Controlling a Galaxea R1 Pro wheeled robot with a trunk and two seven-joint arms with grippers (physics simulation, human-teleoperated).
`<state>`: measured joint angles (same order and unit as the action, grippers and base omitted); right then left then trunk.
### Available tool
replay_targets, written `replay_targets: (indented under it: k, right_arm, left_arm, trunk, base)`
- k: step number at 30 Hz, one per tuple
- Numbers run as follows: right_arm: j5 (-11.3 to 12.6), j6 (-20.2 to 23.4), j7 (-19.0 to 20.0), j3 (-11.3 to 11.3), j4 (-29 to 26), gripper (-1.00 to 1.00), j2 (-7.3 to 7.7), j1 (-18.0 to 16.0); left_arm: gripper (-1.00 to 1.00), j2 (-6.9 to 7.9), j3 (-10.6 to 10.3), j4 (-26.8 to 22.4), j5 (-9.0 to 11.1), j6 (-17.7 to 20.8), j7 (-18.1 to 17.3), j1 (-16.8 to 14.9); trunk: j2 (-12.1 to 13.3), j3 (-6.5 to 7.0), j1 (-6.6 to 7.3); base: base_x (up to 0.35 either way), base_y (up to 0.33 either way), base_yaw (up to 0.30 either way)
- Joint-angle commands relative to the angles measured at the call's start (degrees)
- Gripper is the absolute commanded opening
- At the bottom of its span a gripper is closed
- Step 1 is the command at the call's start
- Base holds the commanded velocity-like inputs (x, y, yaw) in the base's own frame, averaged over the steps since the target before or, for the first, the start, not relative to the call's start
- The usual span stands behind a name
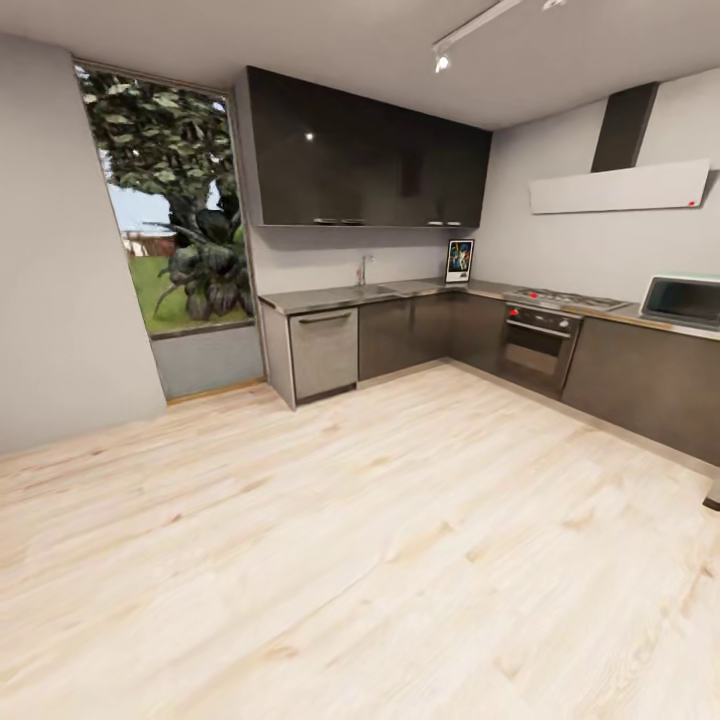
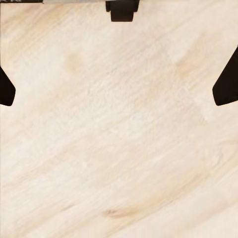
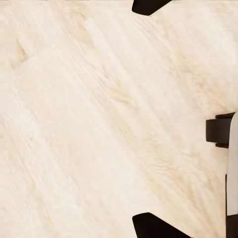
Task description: Pick up the poster from the kitchen countertop and hang it on one of the wall nails in the kitchen.
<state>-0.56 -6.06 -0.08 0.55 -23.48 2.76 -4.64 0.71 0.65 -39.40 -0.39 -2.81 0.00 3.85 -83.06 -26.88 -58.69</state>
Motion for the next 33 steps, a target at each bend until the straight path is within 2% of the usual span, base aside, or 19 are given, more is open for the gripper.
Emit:
replay_targets:
  k: [1, 33]
  right_arm:
    - [-0.1, -0.2, 0.0, 0.1, 0.0, 1.00, 0.00, 0.0]
    - [-0.1, -0.2, 0.0, 0.1, 0.0, 1.00, -0.04, 0.0]
  left_arm:
    - [1.00, -0.01, 0.1, -0.1, 0.0, -0.1, 0.0, 0.0]
    - [1.00, -0.01, 0.1, -0.1, 0.0, -0.2, 0.0, 0.0]
  trunk:
    - [0.0, -0.05, -0.04]
    - [0.0, -0.05, -0.04]
  base:
    - [0.335, -0.080, 0.000]
    - [0.335, -0.080, 0.000]
